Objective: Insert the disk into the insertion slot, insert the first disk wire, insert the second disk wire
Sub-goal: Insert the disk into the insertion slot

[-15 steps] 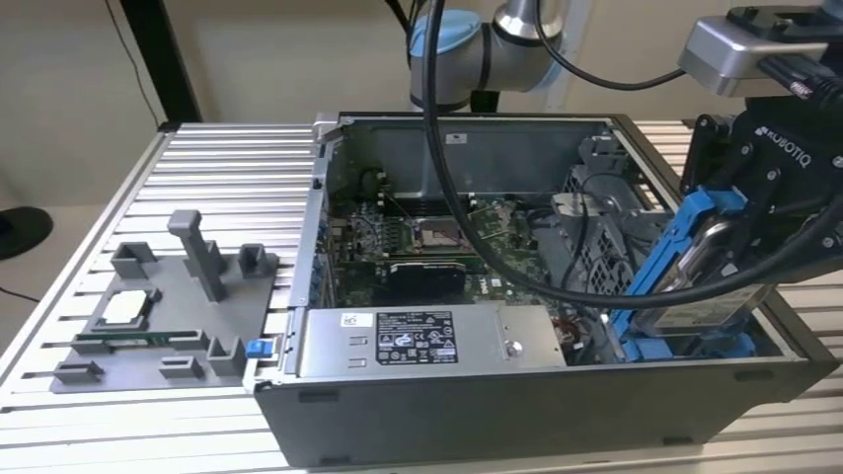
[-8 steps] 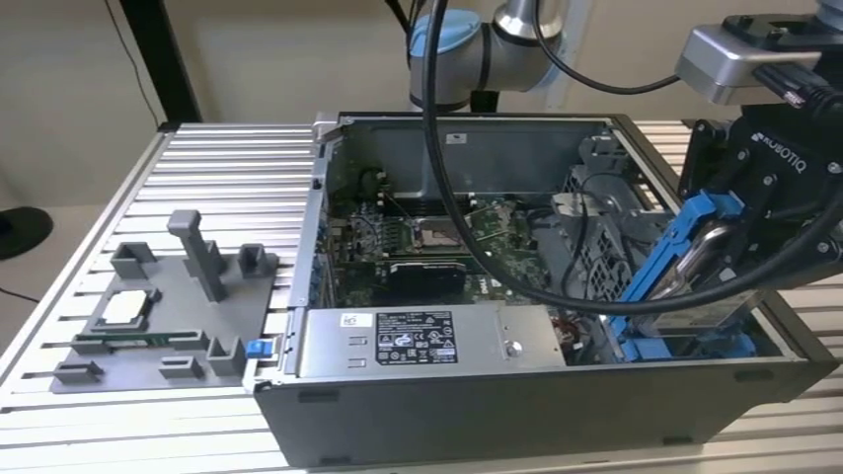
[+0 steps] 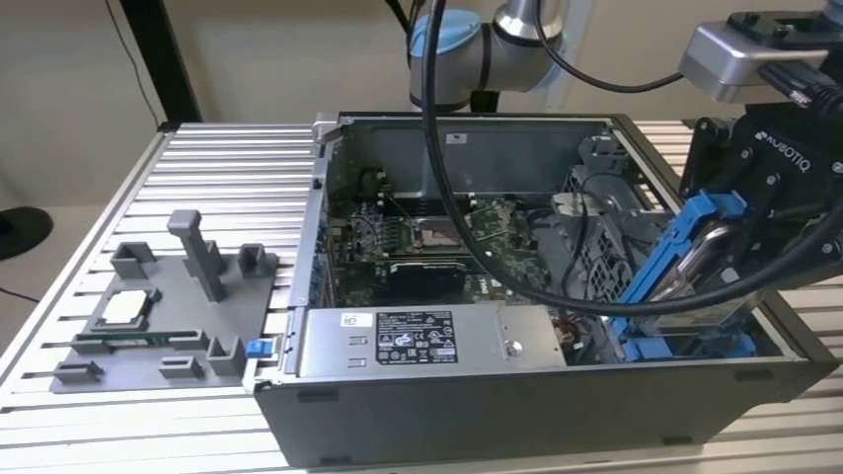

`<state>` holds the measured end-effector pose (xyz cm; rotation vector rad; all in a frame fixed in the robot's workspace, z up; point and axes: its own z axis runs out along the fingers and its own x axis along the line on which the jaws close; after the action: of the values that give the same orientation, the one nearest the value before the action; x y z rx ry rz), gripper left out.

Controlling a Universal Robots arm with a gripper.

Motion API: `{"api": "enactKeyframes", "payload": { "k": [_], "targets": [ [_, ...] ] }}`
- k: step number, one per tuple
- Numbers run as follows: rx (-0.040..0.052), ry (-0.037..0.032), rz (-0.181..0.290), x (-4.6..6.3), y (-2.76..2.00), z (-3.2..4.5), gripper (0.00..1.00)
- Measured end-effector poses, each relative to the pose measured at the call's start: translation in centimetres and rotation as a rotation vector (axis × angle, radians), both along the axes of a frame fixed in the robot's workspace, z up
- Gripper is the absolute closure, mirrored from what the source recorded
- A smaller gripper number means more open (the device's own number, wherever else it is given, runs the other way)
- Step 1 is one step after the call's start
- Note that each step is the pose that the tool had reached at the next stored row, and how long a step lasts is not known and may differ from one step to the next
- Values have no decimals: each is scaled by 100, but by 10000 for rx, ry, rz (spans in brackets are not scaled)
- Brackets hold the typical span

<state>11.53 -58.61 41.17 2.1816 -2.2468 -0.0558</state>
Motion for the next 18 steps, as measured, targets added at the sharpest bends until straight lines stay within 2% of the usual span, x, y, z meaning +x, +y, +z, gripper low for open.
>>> {"api": "enactKeyframes", "payload": {
  "k": [1, 3, 9, 18],
  "targets": [
    [-11, -2, 0, 1, 2, 32, 100],
    [-4, -4, 4, 3, 1, 49, 100],
    [-4, -3, 4, 23, 3, 34, 100],
    [-4, -3, 5, 27, 2, -116, 100]
  ]
}}
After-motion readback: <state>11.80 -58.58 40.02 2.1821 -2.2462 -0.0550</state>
